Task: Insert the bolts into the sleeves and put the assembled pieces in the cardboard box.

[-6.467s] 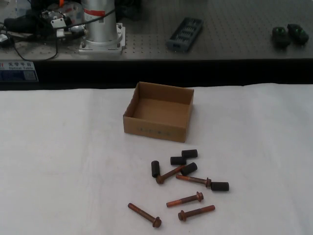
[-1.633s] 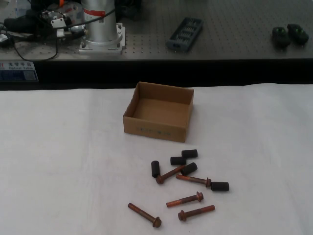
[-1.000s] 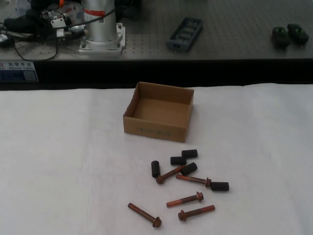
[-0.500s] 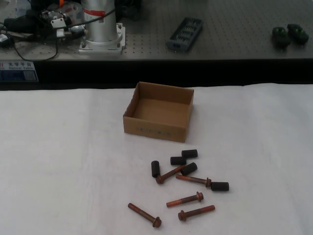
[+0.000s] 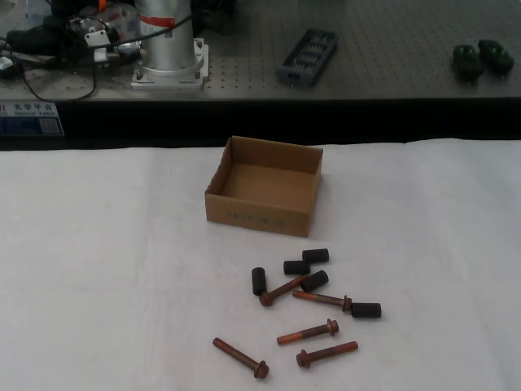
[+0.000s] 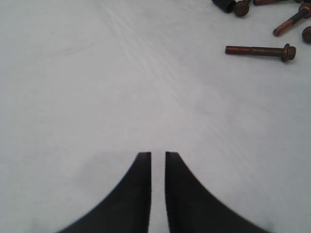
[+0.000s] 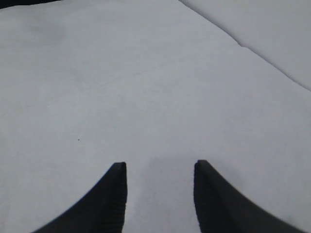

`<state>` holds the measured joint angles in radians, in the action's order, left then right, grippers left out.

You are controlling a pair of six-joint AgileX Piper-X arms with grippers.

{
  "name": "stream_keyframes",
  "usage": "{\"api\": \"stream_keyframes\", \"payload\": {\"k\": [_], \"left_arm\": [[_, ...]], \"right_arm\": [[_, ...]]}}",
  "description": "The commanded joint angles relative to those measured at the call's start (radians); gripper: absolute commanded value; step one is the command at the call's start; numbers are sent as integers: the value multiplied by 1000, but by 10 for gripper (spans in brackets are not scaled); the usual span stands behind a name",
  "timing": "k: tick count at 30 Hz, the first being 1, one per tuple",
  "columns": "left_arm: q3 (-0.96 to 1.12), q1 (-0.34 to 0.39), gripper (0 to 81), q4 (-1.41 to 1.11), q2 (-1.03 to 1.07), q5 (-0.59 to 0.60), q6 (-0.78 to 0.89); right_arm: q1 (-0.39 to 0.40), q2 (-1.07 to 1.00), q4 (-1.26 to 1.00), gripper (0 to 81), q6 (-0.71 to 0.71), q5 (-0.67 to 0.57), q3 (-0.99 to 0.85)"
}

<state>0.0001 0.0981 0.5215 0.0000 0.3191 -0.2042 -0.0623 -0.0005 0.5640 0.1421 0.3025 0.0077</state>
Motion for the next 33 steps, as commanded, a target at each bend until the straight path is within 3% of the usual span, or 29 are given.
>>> {"api": "stream_keyframes", "payload": {"k": [1,20,24,28,33], "left_arm": [[0,-5,84,83,0,8,-6],[0,-5,84,-53,0,13,6],[0,-5,84,-123,0,117,154],[0,-5,84,-143,0,219,415],[0,-5,84,-141,0,226,788]], "right_arm": [[-7,1,-15,337,-7,5,-8],[-7,1,-35,337,21,-4,-8],[-7,1,-102,337,169,-33,-8],[-7,1,-114,337,192,-35,-8],[-7,1,-114,337,327,-88,-8]]}}
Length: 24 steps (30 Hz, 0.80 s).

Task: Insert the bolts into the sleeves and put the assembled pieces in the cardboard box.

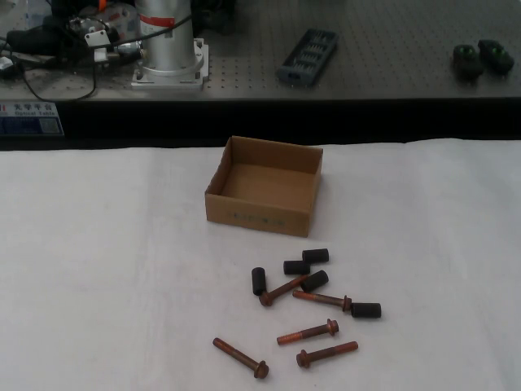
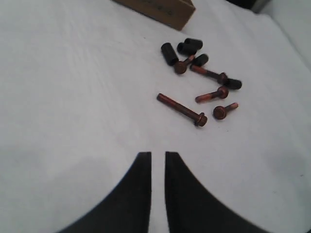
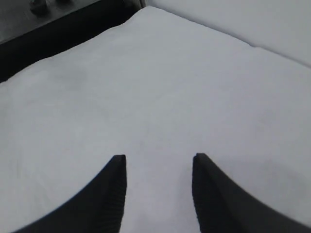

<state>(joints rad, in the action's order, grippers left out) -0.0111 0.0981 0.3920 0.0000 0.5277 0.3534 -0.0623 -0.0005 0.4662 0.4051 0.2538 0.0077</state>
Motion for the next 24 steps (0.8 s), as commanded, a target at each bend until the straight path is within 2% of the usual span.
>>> {"api": "stream_keyframes", "payload": {"k": [1,5,8,21,24], "left_arm": [[11,-5,84,-9,0,17,265],[11,-5,84,3,0,15,351],[11,-5,84,3,0,13,350],[11,-5,84,3,0,0,344],[11,-5,84,3,0,2,343]], "right_arm": [[-7,1,-16,337,93,-61,-8],[-7,1,-16,337,179,-206,-8],[-7,1,-13,337,185,-288,-8],[-7,1,-8,337,185,-325,-8],[-7,1,-1,337,190,-440,-8]]}}
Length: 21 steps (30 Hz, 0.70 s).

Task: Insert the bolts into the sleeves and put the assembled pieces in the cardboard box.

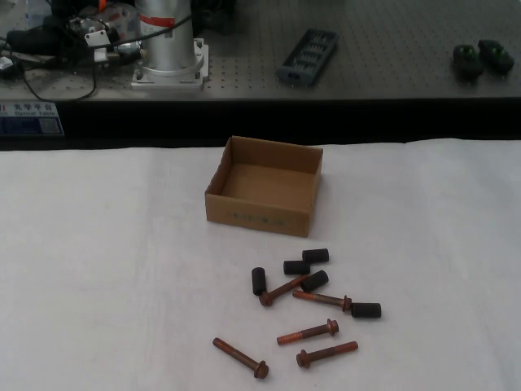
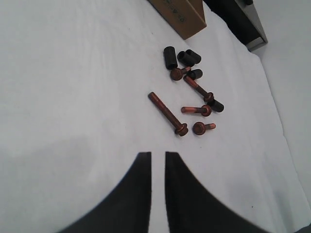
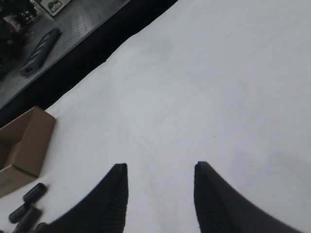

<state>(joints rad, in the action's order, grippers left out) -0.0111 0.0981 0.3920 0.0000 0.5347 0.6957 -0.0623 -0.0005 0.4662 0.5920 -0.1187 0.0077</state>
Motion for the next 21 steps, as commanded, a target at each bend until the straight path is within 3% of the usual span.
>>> {"api": "stream_keyframes", "payload": {"k": [1,8,12,17,21], "left_arm": [[11,-5,84,3,0,-6,1],[11,-5,102,3,0,-5,1],[11,-5,186,3,0,-5,1],[11,-5,301,3,0,-7,1],[11,-5,312,3,0,-7,1]], "right_arm": [[-7,1,8,337,28,-128,-8],[-6,1,53,337,95,-201,-8],[-5,1,36,337,95,-352,-8],[-5,1,13,337,148,-364,-8],[-5,1,-85,324,214,-364,-8]]}}
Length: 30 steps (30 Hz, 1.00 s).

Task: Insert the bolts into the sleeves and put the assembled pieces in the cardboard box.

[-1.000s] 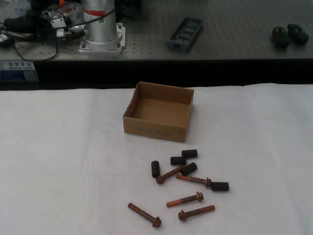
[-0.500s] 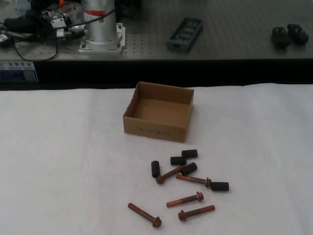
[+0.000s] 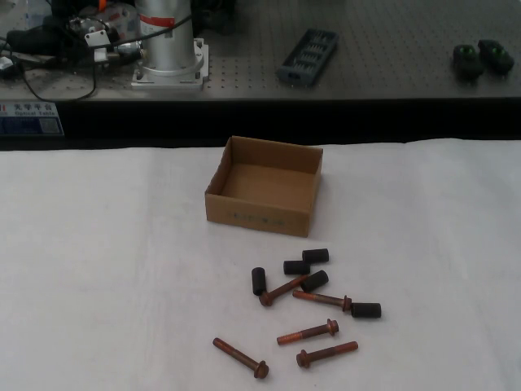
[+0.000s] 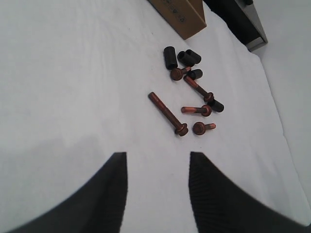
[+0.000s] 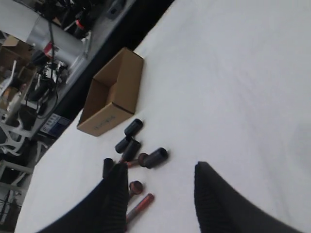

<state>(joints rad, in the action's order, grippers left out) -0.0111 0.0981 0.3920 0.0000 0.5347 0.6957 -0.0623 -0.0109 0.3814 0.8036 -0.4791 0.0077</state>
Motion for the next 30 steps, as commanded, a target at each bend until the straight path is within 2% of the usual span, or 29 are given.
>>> {"api": "stream_keyframes", "payload": {"k": [1,6,11,16,21,25,30], "left_arm": [[11,-5,312,3,0,-7,1],[11,-5,312,-5,0,-7,1],[11,-5,312,-6,0,-27,4],[11,-5,312,-6,0,-60,8],[11,-5,312,-6,0,-60,8],[11,-5,312,-6,0,-60,8],[11,-5,312,-6,0,-60,8]], "right_arm": [[-5,11,-14,310,12,-6,-8],[5,-117,-132,270,4,-55,-12],[84,-358,-224,270,-43,-51,-83],[243,-680,-227,270,-63,-16,-220],[423,-1024,-232,270,-61,92,-413],[523,-1244,-232,271,30,209,-552],[563,-1437,-230,271,250,326,-661]]}}
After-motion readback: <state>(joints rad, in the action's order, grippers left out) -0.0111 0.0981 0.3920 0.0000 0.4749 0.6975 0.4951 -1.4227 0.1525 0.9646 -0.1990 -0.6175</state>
